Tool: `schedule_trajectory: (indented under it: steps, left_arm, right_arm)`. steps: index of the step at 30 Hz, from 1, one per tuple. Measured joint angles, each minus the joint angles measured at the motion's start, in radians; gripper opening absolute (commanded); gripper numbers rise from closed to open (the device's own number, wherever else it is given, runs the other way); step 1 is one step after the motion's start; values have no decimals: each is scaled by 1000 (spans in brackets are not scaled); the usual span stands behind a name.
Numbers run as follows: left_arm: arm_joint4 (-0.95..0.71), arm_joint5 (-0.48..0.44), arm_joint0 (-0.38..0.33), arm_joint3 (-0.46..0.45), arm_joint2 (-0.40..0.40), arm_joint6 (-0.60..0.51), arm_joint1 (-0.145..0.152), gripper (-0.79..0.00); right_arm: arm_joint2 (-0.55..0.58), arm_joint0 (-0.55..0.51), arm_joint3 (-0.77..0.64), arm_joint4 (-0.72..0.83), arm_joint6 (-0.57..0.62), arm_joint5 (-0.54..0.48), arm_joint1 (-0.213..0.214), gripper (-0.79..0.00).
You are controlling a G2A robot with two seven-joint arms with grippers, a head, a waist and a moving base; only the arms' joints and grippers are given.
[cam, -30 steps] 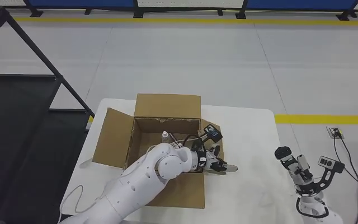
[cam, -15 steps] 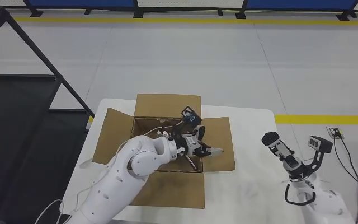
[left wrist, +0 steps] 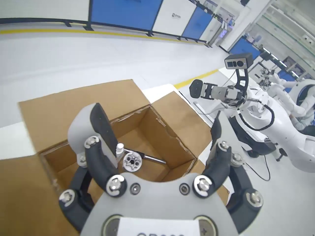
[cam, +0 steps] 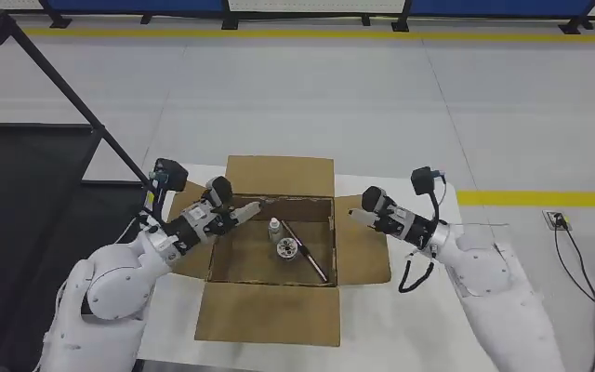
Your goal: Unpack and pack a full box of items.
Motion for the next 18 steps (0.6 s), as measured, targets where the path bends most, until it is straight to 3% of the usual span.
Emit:
schedule_trajectory:
  steps: [9,15,18]
  left_arm:
    - [-79,-53,183,11,-276,21,29,0]
    - [-122,-91,281,30,-379,48,37,0]
    - [-134,-105,308,52,-394,38,41,0]
  right_arm:
    - [-333,259,176,-161,16,157,-84,0]
    - [-517,369,300,-234,36,206,-153,0]
    - [-592,409,363,-256,28,252,-191,0]
